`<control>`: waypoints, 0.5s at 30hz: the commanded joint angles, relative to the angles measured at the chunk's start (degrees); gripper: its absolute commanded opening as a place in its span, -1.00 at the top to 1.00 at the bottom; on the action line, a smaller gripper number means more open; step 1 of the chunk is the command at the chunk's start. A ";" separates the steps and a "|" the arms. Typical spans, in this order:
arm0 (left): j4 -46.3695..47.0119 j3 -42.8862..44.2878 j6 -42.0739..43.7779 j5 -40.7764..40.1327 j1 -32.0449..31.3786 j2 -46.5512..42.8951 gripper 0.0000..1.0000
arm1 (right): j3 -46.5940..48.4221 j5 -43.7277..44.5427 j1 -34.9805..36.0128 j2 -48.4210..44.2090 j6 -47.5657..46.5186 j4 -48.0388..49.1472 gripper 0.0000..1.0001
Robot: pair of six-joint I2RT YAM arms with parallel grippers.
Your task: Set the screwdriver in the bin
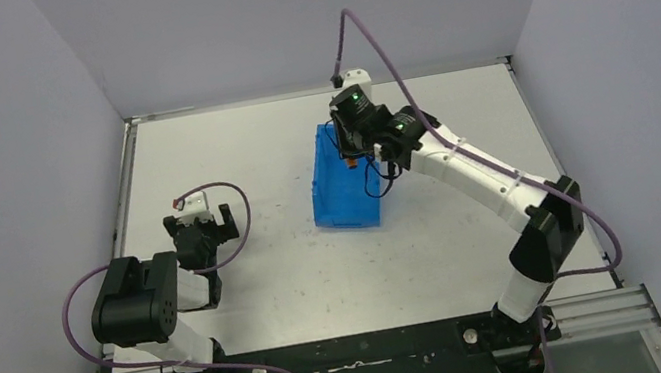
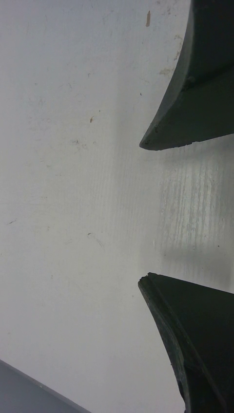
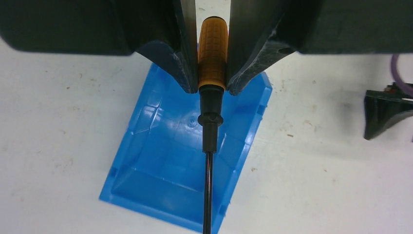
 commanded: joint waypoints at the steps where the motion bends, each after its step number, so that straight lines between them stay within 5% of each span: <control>1: 3.22 1.16 -0.24 0.13 0.04 -0.27 -0.94 | -2.60 -1.26 -0.17 4.86 0.76 4.43 1.00; 15: 3.20 1.16 -0.32 0.18 0.04 -0.31 -0.94 | -2.51 -2.58 -1.10 25.48 -0.89 7.22 1.00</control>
